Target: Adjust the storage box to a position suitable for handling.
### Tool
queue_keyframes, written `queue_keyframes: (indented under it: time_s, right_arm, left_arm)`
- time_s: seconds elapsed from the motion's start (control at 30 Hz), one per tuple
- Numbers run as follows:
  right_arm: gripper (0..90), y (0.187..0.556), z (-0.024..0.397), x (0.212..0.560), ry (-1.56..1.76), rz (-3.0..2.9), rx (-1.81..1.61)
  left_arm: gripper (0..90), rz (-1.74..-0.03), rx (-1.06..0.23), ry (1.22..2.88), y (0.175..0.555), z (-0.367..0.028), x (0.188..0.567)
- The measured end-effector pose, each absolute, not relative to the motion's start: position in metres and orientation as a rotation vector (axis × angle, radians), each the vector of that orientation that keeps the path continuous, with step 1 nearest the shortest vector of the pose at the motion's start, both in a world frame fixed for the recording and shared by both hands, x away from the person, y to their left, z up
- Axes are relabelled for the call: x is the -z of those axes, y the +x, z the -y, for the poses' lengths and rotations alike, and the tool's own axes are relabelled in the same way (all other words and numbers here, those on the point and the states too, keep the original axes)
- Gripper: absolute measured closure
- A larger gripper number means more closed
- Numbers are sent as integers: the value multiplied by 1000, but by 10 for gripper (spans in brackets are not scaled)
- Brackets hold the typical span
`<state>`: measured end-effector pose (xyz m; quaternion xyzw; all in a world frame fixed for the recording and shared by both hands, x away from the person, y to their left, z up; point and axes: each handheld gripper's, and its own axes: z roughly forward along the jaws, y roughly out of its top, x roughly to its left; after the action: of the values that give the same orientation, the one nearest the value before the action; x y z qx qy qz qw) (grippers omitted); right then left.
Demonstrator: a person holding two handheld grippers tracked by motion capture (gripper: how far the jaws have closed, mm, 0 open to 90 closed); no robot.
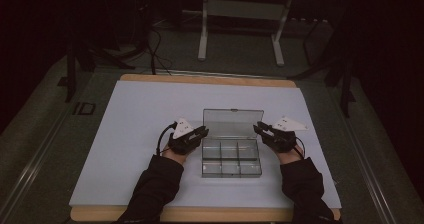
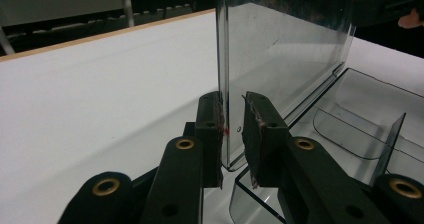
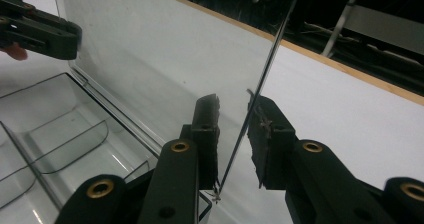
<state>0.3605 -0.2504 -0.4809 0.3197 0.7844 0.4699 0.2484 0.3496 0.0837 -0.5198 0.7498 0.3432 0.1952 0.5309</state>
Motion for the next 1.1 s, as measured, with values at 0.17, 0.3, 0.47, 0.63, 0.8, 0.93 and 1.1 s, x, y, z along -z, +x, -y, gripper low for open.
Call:
queue_keyframes:
  time_s: [0.17, 0.3, 0.47, 0.63, 0.8, 0.93, 1.1]
  right_arm:
    - [737, 363, 249, 491, 910, -2162, -1257]
    - [732, 365, 248, 497, 935, -2171, -1250]
    - [729, 366, 250, 501, 953, -2172, -1280]
    - [701, 367, 246, 504, 980, -2178, -1246]
    - [678, 369, 246, 506, 1009, -2191, -1237]
    - [658, 370, 245, 507, 1034, -2199, -1219]
    - [652, 371, 245, 507, 1063, -2203, -1216]
  left_arm:
    - [792, -841, -447, 1774, 352, -84, 521]
    - [788, -858, -420, 1767, 356, -85, 522]
    - [773, -863, -400, 1764, 358, -85, 522]
    - [759, -899, -352, 1737, 363, -85, 525]
    - [734, -918, -313, 1737, 367, -85, 526]
    - [700, -950, -275, 1740, 371, -85, 527]
    - [687, -991, -231, 1739, 374, -83, 527]
